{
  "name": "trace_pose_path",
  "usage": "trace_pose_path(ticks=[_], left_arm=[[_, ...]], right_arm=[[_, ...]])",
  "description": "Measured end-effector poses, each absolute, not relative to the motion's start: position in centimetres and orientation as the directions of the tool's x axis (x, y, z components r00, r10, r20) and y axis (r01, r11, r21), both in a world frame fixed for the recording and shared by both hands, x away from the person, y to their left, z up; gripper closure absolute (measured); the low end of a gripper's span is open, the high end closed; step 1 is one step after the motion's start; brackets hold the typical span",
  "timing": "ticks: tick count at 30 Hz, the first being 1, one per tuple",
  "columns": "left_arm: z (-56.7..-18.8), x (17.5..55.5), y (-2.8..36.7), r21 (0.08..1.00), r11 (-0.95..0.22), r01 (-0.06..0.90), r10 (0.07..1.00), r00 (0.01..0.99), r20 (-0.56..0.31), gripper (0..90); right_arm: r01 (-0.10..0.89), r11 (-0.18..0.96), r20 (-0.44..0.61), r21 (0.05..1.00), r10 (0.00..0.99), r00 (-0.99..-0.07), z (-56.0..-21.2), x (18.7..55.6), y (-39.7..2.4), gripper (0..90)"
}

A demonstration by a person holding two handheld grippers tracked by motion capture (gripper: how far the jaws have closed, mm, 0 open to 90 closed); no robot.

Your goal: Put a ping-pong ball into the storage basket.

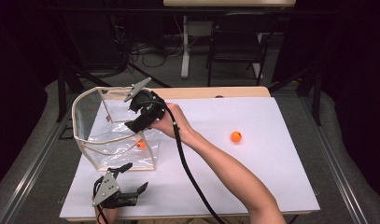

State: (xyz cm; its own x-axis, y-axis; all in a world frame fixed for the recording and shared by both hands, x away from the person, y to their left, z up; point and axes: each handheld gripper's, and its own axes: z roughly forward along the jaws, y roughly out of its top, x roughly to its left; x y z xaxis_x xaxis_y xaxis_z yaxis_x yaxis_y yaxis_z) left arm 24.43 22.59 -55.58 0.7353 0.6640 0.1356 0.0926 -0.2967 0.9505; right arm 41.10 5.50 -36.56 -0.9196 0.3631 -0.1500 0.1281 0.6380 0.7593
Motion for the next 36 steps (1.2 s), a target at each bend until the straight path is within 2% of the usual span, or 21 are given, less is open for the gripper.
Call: trace_pose_path(ticks=[9,24,36], left_arm=[[-55.6,24.5,22.5,0.949,-0.301,0.093,0.663,0.736,0.138,15.7],[-55.6,24.4,22.5,0.948,-0.304,0.092,0.661,0.737,0.14,15.7],[-55.6,24.5,22.3,0.946,-0.311,0.096,0.659,0.738,0.142,15.6]], right_arm=[[0.13,0.594,-0.115,0.794,0.357,-0.927,-35.7,40.8,3.3,6.7],[0.137,0.565,-0.117,0.814,0.39,-0.913,-35.3,39.9,-0.8,0.5],[0.169,0.543,-0.11,0.823,0.443,-0.89,-36.1,39.6,-5.2,0.0]])
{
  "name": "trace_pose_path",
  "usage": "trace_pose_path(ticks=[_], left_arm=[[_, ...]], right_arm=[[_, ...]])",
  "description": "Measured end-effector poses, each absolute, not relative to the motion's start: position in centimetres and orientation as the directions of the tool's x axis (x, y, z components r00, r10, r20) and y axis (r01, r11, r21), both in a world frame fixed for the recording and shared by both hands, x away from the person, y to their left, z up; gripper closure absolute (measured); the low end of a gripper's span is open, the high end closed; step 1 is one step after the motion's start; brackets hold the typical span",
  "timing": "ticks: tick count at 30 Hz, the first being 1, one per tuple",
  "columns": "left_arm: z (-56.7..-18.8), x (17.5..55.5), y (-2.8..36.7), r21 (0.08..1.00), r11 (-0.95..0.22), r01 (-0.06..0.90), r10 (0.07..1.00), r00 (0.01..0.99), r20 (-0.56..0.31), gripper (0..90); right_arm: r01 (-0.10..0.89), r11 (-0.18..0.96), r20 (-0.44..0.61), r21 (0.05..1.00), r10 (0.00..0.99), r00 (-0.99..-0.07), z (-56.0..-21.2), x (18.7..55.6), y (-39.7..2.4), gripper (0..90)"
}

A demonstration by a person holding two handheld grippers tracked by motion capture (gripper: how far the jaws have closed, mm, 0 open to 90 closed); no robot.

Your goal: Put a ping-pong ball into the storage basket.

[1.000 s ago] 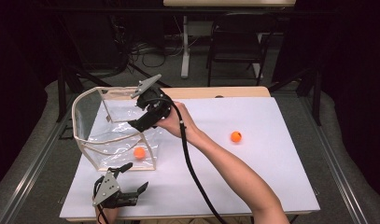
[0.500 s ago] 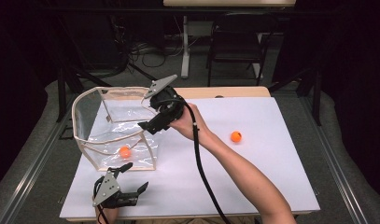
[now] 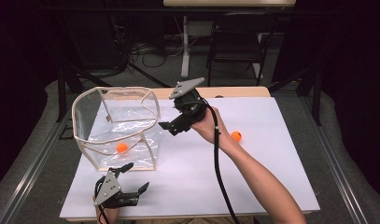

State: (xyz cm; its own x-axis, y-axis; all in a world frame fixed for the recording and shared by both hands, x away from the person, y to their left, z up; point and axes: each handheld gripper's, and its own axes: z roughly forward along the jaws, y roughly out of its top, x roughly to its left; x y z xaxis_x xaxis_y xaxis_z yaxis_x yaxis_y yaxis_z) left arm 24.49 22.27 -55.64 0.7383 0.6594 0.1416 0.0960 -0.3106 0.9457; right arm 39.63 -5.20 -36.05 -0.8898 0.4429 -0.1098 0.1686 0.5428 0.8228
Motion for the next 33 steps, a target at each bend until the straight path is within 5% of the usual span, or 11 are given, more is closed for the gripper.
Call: trace_pose_path(ticks=[33], left_arm=[[-55.6,24.4,22.2,0.944,-0.316,0.09,0.663,0.734,0.151,15.7]], right_arm=[[0.276,0.521,-0.042,0.808,0.517,-0.855,-44.1,37.5,-11.4,0.0]])
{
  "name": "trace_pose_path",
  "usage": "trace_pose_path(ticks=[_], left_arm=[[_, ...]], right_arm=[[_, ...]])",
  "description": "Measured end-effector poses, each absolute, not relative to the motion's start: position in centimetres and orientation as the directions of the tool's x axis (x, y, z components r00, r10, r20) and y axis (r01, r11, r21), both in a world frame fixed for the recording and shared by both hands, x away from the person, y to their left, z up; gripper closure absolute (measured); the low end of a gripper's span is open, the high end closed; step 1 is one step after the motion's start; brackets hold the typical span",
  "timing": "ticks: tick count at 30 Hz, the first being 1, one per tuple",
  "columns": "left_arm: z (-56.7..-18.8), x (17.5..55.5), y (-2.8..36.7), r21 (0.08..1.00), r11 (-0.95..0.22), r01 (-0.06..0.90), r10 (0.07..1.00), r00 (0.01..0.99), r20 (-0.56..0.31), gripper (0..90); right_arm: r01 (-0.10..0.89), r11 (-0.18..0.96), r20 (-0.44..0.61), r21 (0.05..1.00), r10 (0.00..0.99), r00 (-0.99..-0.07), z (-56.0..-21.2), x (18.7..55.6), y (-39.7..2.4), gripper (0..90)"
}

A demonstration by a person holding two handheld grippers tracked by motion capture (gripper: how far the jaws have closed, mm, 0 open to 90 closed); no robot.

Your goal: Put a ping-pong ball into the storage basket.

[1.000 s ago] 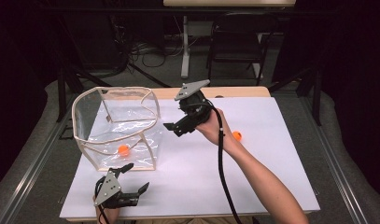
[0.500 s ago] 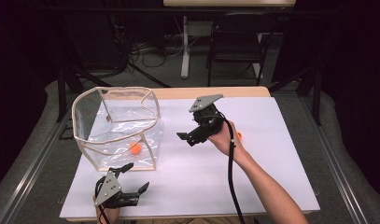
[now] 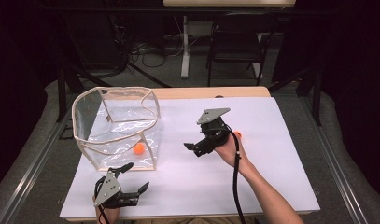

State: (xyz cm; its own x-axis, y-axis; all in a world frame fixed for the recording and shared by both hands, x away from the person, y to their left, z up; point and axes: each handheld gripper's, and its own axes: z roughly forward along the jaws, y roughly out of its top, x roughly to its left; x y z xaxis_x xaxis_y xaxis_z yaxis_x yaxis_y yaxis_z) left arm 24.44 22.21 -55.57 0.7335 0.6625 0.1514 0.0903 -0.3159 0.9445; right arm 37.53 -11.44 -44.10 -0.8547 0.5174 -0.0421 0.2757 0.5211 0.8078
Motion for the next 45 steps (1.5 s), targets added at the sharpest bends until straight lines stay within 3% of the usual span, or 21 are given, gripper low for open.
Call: trace_pose_path(ticks=[16,45], left_arm=[[-55.6,24.3,22.2,0.945,-0.313,0.091,0.665,0.732,0.149,15.7],[-55.5,24.2,22.3,0.947,-0.31,0.087,0.665,0.732,0.15,15.7]], right_arm=[[0.316,0.532,-0.032,0.786,0.545,-0.838,-47.5,36.1,-14.0,0.5],[0.39,0.456,0.012,0.8,0.637,-0.77,-50.3,33.8,-19.3,0.0]])
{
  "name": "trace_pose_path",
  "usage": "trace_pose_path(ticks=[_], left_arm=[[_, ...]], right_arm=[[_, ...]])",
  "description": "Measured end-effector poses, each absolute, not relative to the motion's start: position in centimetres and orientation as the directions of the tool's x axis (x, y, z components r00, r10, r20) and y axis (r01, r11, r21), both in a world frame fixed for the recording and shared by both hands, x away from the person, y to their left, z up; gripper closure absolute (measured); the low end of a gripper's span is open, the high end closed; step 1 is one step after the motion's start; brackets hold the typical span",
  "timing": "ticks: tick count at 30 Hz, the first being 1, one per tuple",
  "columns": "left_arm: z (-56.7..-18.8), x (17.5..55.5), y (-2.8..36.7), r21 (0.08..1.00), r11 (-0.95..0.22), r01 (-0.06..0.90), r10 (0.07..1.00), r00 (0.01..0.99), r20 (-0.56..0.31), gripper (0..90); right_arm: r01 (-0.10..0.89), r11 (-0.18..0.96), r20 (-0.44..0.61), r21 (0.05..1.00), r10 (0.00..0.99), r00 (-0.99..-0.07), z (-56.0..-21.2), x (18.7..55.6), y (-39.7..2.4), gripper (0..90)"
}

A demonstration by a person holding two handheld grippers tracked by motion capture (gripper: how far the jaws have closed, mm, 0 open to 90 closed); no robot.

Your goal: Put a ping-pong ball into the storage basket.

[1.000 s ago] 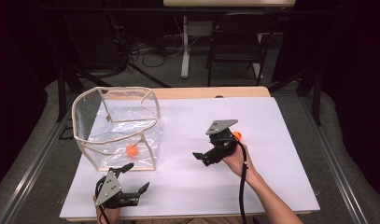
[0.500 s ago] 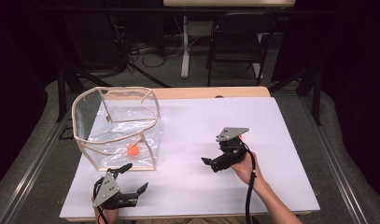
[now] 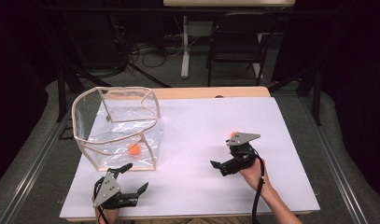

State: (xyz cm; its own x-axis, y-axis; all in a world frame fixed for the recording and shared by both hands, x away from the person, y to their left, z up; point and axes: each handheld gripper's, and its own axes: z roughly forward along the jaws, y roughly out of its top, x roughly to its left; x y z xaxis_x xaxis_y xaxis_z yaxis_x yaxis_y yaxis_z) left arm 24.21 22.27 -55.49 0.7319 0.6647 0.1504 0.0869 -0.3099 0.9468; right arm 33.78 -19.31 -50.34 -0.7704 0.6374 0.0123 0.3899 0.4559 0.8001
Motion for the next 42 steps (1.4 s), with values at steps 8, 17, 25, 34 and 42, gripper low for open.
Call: trace_pose_path(ticks=[8,17,25,34,42], left_arm=[[-55.5,24.1,22.4,0.949,-0.303,0.089,0.669,0.729,0.145,15.7],[-55.5,24.3,22.3,0.947,-0.309,0.091,0.666,0.731,0.148,15.7],[-55.5,24.2,22.5,0.948,-0.306,0.085,0.665,0.732,0.149,15.7],[-55.4,24.2,22.5,0.949,-0.305,0.083,0.665,0.731,0.151,15.6],[-55.5,24.2,22.5,0.948,-0.304,0.09,0.665,0.733,0.144,15.7]], right_arm=[[0.402,0.447,0.015,0.799,0.654,-0.757,-51.0,33.2,-20.3,0.0],[0.425,0.441,0.014,0.791,0.68,-0.733,-51.3,32.8,-21.5,0.0],[0.426,0.449,-0.001,0.785,0.689,-0.725,-51.7,32.8,-22.4,0.0],[0.453,0.436,-0.014,0.778,0.733,-0.68,-52.0,33.4,-23.7,0.0],[0.458,0.428,-0.007,0.779,0.736,-0.676,-52.0,34.6,-24.7,0.0]])
